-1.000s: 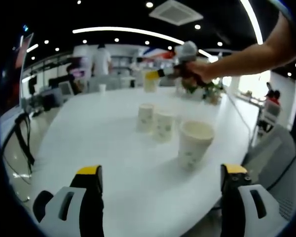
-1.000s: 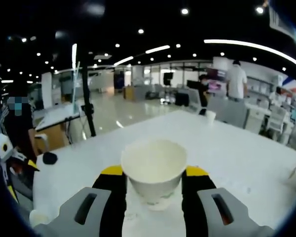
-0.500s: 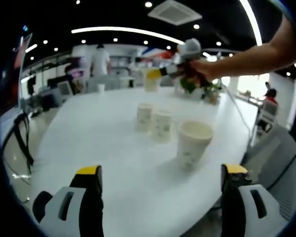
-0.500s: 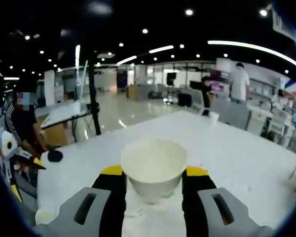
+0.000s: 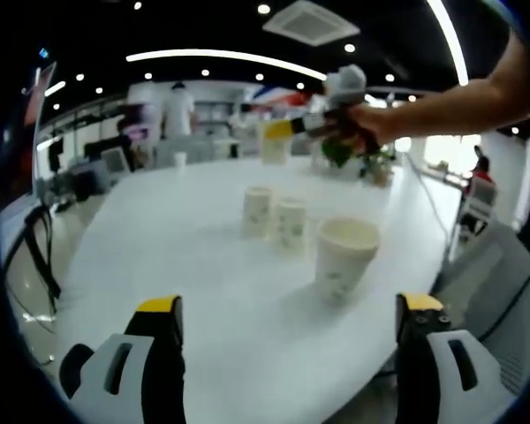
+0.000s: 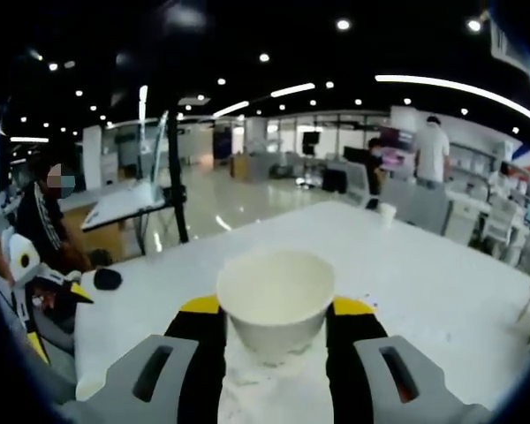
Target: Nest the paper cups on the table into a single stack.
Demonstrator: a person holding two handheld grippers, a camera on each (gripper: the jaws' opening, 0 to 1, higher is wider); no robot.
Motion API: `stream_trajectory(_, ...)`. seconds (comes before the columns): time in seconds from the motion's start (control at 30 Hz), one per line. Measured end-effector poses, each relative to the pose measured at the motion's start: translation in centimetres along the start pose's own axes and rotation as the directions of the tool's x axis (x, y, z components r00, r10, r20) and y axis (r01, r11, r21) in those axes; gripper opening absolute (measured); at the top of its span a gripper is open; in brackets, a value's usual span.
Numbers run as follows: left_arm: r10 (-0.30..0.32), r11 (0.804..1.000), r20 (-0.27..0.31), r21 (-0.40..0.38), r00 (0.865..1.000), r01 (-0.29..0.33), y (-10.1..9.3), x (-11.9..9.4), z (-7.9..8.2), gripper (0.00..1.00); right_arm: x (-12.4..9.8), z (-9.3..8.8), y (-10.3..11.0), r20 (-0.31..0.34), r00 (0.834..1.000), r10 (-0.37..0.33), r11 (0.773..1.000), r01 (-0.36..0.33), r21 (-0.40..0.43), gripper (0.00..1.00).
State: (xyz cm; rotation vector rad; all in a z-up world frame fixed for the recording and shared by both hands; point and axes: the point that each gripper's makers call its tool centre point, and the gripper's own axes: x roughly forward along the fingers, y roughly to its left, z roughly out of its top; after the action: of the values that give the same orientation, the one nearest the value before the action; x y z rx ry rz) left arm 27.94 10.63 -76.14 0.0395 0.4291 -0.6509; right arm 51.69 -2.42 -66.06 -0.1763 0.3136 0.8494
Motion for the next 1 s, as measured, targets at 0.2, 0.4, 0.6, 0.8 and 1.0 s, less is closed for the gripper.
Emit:
stream_trajectory(0.2,0.001,1.000,0.002,0.001,1.000,-0.001,-0.1,-0.1,0.2,1.00,-0.7,0.2,0.7,0.010,1.000,0.001,1.000,-0.001,0.004,0.41)
stream_trajectory(0.4,-0.004,1.000,0.006,0.005,1.000,0.004,-0.2,-0.1,0.2,1.00,-1.3,0.1,1.6,0.010,1.000,0.006,1.000,-0.006,0.000,0.41)
stream_trajectory(0.6,-0.005,1.000,0.005,0.006,1.000,0.005,-0.2,-0.2,0.2,1.00,-1.8,0.1,2.5,0.013,1.000,0.018,1.000,-0.018,0.011,0.41)
stream_trajectory(0.8,-0.006,1.000,0.006,0.009,1.000,0.006,-0.2,-0.2,0.2,1.00,-2.1,0.2,3.2,0.014,1.000,0.027,1.000,-0.027,-0.002,0.41)
stream_trajectory(1.0,-0.009,1.000,0.002,0.014,1.000,0.009,-0.3,-0.2,0.1,1.00,-2.3,0.2,3.8,0.018,0.999,0.030,1.000,-0.030,0.003,0.41)
